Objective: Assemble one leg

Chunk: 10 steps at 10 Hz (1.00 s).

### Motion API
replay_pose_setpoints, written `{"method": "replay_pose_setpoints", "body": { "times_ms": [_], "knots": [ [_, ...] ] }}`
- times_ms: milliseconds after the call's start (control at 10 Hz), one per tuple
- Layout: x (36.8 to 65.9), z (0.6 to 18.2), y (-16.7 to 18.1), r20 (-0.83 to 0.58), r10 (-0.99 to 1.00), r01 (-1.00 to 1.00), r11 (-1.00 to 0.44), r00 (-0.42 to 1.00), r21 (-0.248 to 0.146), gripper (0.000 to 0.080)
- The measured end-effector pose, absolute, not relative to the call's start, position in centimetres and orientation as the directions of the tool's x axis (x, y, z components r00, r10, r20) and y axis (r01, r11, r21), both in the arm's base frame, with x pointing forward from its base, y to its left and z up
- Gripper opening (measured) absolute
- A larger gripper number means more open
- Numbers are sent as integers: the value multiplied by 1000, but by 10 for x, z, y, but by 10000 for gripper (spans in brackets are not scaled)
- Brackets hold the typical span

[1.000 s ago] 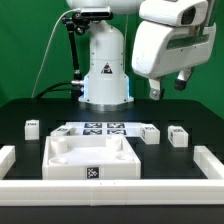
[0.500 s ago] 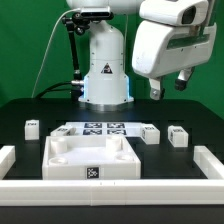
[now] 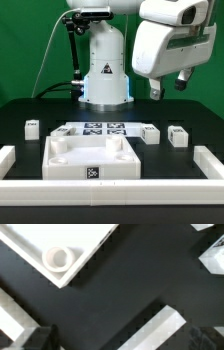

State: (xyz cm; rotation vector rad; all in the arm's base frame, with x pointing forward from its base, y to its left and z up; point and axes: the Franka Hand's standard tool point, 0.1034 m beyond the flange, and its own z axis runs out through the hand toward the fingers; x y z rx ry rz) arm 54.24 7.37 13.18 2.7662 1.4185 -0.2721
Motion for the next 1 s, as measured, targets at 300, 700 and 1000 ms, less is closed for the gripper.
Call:
{"method": "replay_pose_setpoints", "body": {
  "times_ms": [300, 700, 1000],
  "knots": [
    [524, 114, 42, -64, 910, 910, -413, 411, -36, 650],
    [516, 103, 23, -41, 923, 923, -384, 383, -26, 650],
    [512, 98, 13, -29, 964, 964, -265, 265, -15, 650]
  ]
}}
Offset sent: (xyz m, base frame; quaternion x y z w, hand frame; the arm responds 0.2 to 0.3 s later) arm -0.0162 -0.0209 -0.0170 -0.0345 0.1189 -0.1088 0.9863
